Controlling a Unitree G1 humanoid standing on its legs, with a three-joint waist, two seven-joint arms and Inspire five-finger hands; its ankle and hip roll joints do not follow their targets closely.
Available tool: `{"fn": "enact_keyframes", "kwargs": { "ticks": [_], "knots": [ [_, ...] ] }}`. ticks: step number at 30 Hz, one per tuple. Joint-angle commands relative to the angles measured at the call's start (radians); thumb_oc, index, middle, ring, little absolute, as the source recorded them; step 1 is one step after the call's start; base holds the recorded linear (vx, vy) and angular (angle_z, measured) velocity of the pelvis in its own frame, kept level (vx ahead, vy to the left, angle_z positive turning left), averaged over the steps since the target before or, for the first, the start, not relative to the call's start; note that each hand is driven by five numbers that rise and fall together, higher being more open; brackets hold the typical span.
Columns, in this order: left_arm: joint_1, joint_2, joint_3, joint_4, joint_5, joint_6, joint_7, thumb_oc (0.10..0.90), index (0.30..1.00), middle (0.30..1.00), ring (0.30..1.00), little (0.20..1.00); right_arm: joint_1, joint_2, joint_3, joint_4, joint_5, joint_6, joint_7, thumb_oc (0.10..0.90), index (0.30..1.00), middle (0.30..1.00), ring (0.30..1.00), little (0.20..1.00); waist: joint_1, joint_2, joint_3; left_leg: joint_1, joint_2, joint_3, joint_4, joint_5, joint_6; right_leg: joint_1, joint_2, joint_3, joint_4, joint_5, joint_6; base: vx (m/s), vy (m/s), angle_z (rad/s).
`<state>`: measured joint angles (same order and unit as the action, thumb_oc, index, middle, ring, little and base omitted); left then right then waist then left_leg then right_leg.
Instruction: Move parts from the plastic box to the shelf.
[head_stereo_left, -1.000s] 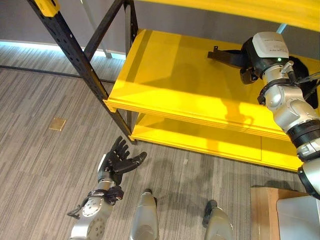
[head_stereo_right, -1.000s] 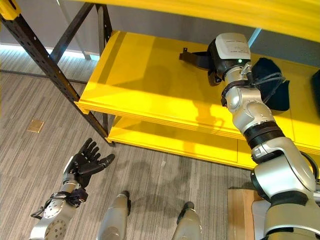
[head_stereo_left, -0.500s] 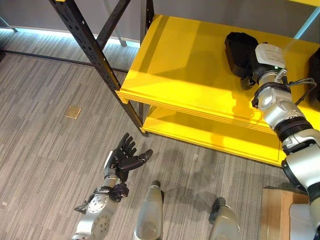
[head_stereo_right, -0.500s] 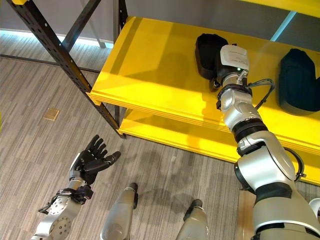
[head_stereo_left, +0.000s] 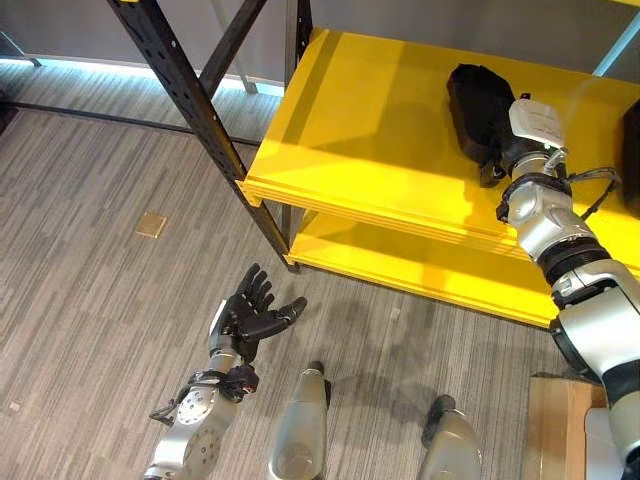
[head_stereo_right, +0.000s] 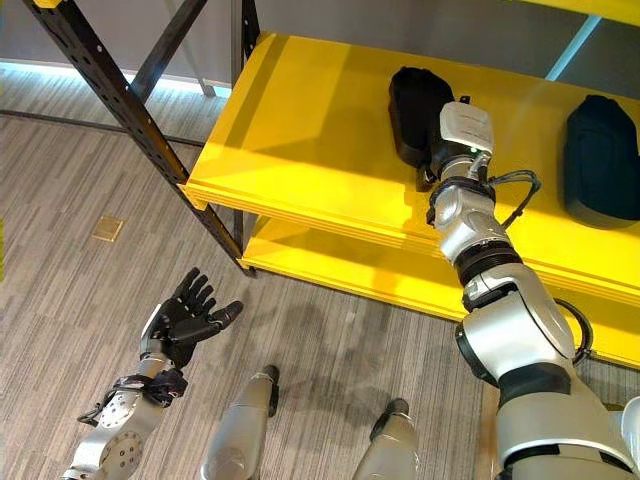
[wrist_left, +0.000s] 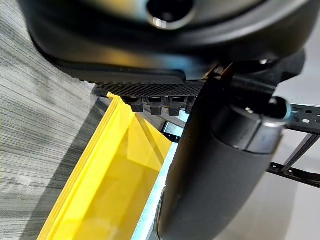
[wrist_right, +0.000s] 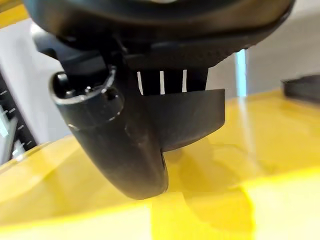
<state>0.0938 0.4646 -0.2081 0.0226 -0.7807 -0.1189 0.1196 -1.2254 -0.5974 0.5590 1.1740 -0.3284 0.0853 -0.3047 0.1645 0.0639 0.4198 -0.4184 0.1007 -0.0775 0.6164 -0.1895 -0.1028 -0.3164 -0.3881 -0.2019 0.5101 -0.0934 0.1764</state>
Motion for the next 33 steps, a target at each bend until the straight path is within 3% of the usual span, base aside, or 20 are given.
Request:
{"fn": "enact_keyframes", "kwargs": {
  "ticks": [1,8,22,33],
  "knots": [
    [-0.036,0.070,-0.002,-0.101,0.012,-0.112,-0.016,0.900,1.000,1.000,1.000,1.000,-0.134,-0.034,-0.005,0.012,0.069,0.005,-0.042,0.400,0.300,0.300,0.300,0.300,-0.009,0.008,-0.035,-0.006,0.030,-0.005,-0.020,0.009,0.020,0.023,0.023,0.020,0.086,-0.087,-0.040,-0.01,0.005,-0.05],
    [-0.046,0.078,-0.016,-0.104,0.020,-0.105,-0.020,0.900,1.000,1.000,1.000,1.000,-0.115,-0.066,-0.091,0.068,0.189,0.003,-0.076,0.400,0.300,0.300,0.300,0.300,-0.023,0.023,-0.021,-0.014,0.031,0.005,-0.014,0.007,0.020,0.006,0.024,0.030,0.085,-0.082,-0.037,0.00,-0.001,-0.02],
    [-0.057,0.082,-0.026,-0.102,0.023,-0.098,-0.019,0.900,1.000,1.000,1.000,1.000,-0.086,-0.115,-0.142,0.077,0.238,0.006,-0.096,0.400,0.300,0.300,0.300,0.300,-0.051,0.042,-0.012,-0.017,0.034,0.016,-0.013,0.006,0.018,-0.009,0.024,0.042,0.090,-0.084,-0.035,0.00,-0.002,-0.01],
    [-0.063,0.086,-0.033,-0.102,0.019,-0.098,-0.019,0.900,1.000,1.000,1.000,1.000,-0.096,-0.100,-0.127,0.088,0.230,0.006,-0.086,0.400,0.300,0.300,0.300,0.300,-0.055,0.046,-0.006,-0.023,0.034,0.018,-0.004,0.005,0.018,-0.015,0.023,0.050,0.095,-0.081,-0.034,0.00,0.000,0.00]
  ]
}}
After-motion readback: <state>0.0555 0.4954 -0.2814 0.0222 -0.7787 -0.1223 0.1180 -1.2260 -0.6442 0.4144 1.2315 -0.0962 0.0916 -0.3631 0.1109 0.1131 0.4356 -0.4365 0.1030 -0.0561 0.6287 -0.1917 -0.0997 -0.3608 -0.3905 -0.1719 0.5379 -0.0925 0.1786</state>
